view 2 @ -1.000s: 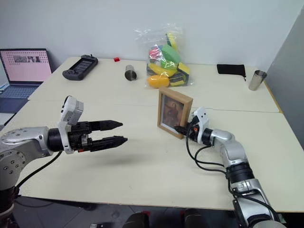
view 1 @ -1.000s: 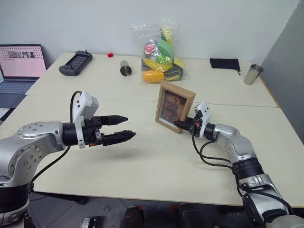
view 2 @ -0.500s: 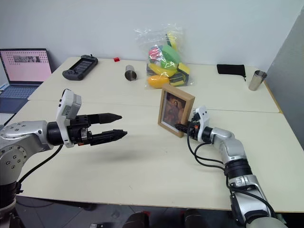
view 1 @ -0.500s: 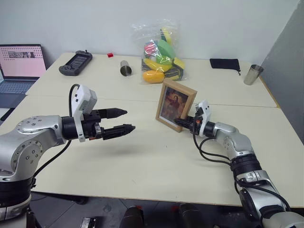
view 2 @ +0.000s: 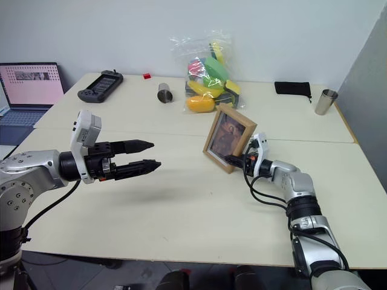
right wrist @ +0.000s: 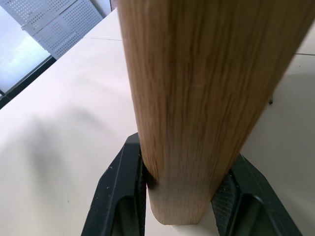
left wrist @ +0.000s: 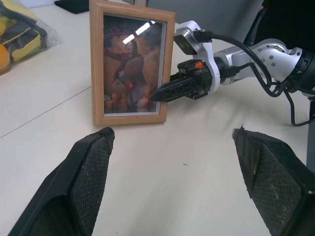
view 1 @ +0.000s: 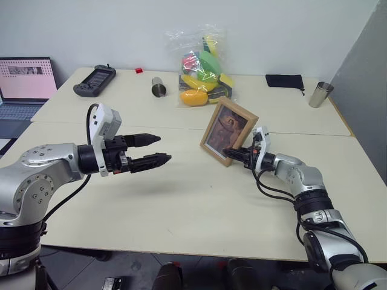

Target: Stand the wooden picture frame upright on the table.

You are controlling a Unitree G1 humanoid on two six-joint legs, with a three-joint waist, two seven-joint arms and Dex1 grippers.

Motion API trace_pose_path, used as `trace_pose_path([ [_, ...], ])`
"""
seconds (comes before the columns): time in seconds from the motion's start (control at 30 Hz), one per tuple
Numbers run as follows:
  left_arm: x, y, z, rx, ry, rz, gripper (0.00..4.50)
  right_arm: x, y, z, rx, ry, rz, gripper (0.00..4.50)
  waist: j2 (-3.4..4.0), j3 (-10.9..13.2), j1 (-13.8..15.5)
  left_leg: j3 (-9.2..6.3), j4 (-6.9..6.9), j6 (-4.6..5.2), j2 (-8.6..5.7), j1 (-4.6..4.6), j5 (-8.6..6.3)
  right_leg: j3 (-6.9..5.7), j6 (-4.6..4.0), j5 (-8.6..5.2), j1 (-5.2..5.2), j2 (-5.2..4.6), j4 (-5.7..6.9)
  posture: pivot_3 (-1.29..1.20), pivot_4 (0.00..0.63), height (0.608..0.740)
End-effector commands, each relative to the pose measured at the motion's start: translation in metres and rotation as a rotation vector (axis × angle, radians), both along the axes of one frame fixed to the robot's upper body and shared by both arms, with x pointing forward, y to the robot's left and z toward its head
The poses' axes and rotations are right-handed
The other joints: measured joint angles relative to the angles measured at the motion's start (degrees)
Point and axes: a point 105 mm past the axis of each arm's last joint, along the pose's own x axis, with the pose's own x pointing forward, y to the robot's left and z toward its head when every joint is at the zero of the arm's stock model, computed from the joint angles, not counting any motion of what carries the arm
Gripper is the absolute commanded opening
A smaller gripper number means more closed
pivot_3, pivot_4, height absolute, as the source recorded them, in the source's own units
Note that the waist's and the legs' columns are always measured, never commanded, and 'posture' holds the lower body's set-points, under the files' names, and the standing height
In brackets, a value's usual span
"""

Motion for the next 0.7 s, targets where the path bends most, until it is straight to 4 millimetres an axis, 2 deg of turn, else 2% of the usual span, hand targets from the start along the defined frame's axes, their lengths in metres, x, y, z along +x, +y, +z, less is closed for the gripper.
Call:
trace_pose_path([
  [0.03, -0.001, -0.002, 0.012, -0.019, -0.043, -0.011, 4.11, -0.006, -0.002, -0.028, -0.052, 0.1, -0.012, 2.18, -0.03, 0.0, 0.0, 0.0, -0.01, 0.0, 0.0, 0.0, 0.0, -0.01, 0.01, 0.0, 0.0, 0.0, 0.0, 0.0, 0.15, 0.74],
  [0.07, -0.001, -0.002, 0.013, -0.021, -0.042, -0.011, 4.11, -0.006, -0.002, -0.028, -0.057, 0.097, -0.011, 2.32, 0.0, 0.0, 0.0, -0.02, -0.02, 0.0, 0.01, -0.01, 0.0, -0.02, 0.01, 0.0, -0.01, 0.01, -0.02, 0.0, 0.15, 0.74],
  [0.17, 0.0, -0.003, 0.013, -0.023, -0.042, -0.01, 4.11, -0.006, -0.001, -0.028, -0.075, 0.078, -0.007, 3.12, -0.02, 0.0, 0.0, 0.01, -0.07, 0.0, 0.0, -0.02, 0.0, 0.01, 0.0, 0.0, -0.02, 0.0, -0.07, 0.0, 0.15, 0.74],
  [0.57, 0.004, -0.005, 0.009, -0.033, -0.029, -0.026, 4.11, -0.011, -0.002, -0.016, -0.1, 0.026, 0.017, 3.12, -0.01, 0.0, 0.0, 0.01, -0.22, -0.01, 0.0, -0.05, 0.0, 0.0, 0.0, 0.0, -0.07, 0.0, -0.15, 0.0, 0.15, 0.74],
  [0.7, 0.005, -0.006, 0.007, -0.033, -0.024, -0.033, 4.11, -0.01, -0.02, -0.001, -0.147, -0.077, -0.044, 3.12, -0.01, 0.0, 0.3, 0.01, -0.27, -0.01, 0.0, -0.07, 0.0, 0.0, -0.01, 0.0, -0.12, 0.0, -0.15, 0.0, 0.15, 0.74],
])
